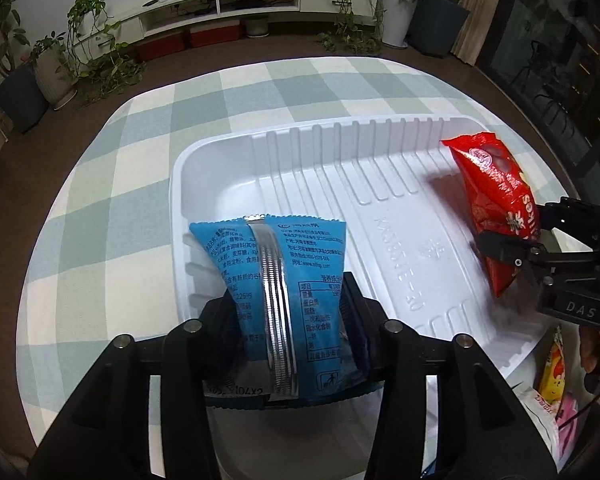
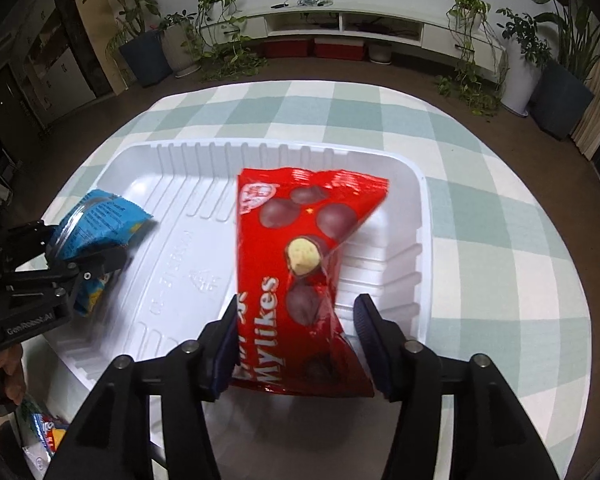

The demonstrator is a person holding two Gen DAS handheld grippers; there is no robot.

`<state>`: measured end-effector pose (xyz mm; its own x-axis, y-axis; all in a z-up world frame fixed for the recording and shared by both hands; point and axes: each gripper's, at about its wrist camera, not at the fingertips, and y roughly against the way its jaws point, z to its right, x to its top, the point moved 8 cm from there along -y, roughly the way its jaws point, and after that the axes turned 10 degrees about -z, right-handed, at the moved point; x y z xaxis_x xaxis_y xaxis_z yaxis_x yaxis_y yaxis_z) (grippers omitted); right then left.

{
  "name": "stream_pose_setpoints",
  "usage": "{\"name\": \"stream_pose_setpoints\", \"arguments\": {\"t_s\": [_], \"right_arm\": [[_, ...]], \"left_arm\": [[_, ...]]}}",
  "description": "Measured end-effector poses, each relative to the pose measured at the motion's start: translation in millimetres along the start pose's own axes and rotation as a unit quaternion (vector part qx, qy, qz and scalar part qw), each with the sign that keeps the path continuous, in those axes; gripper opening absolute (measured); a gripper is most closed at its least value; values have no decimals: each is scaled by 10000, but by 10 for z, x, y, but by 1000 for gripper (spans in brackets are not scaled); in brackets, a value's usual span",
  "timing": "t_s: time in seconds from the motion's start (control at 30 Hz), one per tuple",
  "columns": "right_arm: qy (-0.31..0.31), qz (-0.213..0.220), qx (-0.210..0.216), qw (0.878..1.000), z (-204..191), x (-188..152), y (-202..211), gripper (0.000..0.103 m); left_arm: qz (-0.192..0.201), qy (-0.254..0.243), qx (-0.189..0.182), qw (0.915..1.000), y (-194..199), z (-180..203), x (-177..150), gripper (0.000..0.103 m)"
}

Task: Organize snacks
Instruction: 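Carry both packets to the white tray and release them inside, then return both tools to the pile and grasp the gold bar with the left tool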

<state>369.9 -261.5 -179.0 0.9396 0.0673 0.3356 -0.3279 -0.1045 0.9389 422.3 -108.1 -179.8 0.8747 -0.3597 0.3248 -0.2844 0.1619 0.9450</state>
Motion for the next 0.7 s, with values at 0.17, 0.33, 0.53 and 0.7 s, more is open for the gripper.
{"name": "stream_pose_setpoints", "arguments": {"t_s": [0.17, 0.33, 0.53, 0.7], "right_arm": [[-49, 134, 9, 9999, 8, -51, 174, 60], [-105, 477, 62, 9988, 25, -134, 588, 64], [-384, 936, 498, 9936, 43, -572, 1272, 79], [-541, 1225, 792, 9878, -46, -1229, 1629, 81]], "left_arm": [[230, -24, 146, 9996, 255, -20, -33, 51], [677, 38, 131, 9976, 784, -63, -177, 64], [944, 199, -150, 9952, 1376, -96, -750, 86], [1121, 354, -460, 9920, 1653, -22, -1477, 103]]}}
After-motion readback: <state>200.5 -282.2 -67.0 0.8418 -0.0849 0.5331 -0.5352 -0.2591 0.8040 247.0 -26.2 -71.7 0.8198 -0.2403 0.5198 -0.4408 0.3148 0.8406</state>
